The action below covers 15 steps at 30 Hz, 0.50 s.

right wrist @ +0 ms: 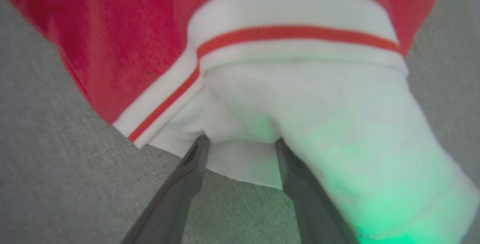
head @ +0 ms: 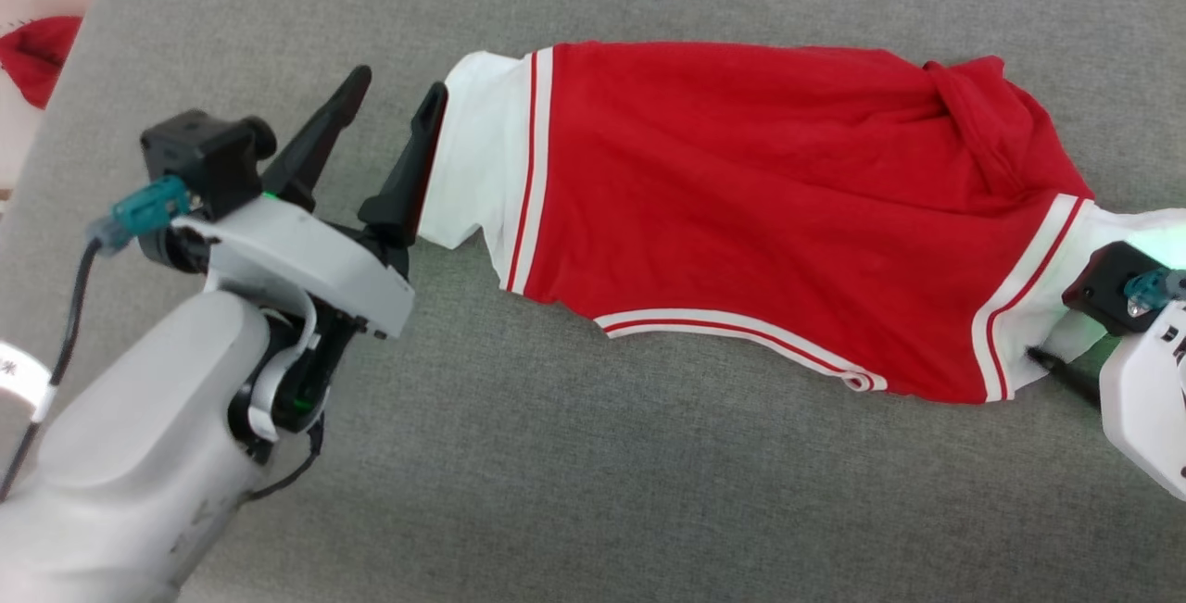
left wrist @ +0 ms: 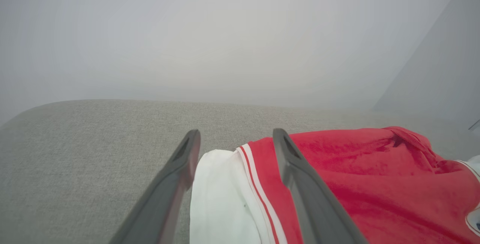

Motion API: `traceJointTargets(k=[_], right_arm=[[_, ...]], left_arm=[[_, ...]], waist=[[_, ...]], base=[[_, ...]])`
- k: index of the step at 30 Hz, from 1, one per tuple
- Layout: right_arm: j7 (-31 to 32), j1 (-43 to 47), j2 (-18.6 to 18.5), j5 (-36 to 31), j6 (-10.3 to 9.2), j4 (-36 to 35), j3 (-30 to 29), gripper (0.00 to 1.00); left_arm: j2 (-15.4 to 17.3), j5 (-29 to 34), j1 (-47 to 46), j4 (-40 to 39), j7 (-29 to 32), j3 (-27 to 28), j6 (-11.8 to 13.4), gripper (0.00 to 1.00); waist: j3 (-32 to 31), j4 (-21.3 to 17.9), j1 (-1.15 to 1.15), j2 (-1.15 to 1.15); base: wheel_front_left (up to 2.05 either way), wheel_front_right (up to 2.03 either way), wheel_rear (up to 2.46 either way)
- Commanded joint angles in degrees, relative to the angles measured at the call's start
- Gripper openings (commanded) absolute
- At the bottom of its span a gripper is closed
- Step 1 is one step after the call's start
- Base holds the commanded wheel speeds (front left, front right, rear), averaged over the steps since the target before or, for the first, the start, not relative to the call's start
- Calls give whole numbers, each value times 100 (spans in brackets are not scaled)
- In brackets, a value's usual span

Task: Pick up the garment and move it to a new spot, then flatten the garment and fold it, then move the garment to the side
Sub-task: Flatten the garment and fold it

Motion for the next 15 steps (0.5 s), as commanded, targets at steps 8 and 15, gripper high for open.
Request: traceJointTargets(k=[8,15], right_arm=[[-186,-87,-368,632,-7,-146,239,0],[27,273,-739,949,-7,-444,90,0]], left_arm=[[485,-59,461,-715,15,184,455,100],[784,-92,651,-1152,135,227,632,100]], waist=[[-64,-208,0,0],[-128,-393,0,0]], base=[[0,0,0],[0,0,0]])
